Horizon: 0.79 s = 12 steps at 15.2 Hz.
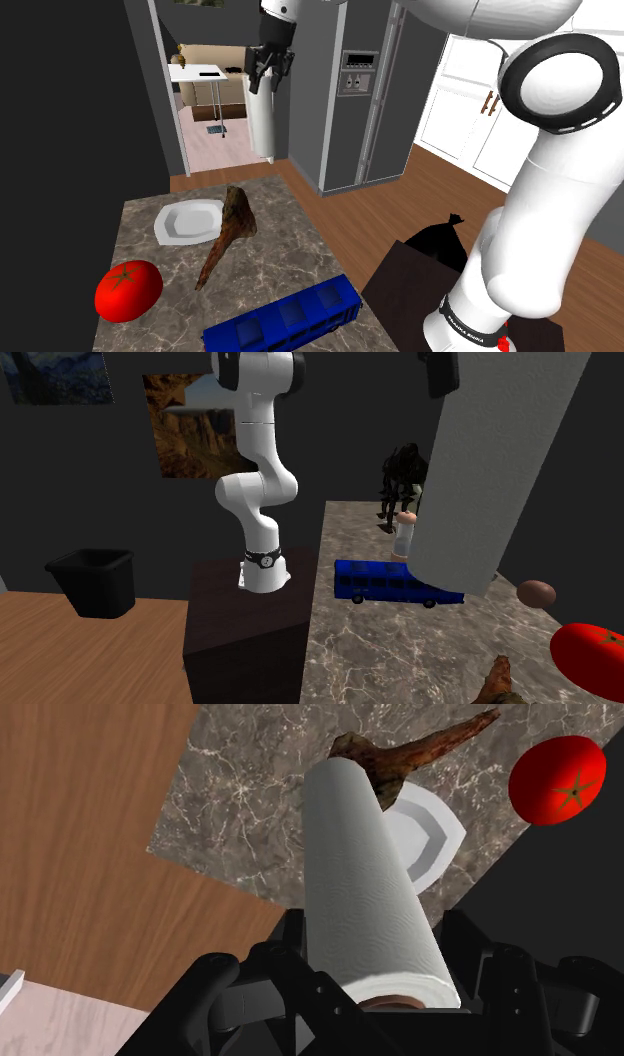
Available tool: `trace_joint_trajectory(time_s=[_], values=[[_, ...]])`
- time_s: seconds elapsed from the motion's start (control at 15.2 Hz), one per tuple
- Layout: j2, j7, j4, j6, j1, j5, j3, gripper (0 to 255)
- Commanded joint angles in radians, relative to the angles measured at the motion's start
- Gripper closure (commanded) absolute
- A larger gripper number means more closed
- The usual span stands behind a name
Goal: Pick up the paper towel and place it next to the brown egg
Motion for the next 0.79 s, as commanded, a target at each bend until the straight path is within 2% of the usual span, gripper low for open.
trace_joint_trajectory(time_s=[0.0,0.73], values=[[-0.028,0.046,-0.041,0.016,0.025,-0.013,0.021,255],[-0.058,0.313,-0.078,0.031,0.157,-0.083,0.153,255]])
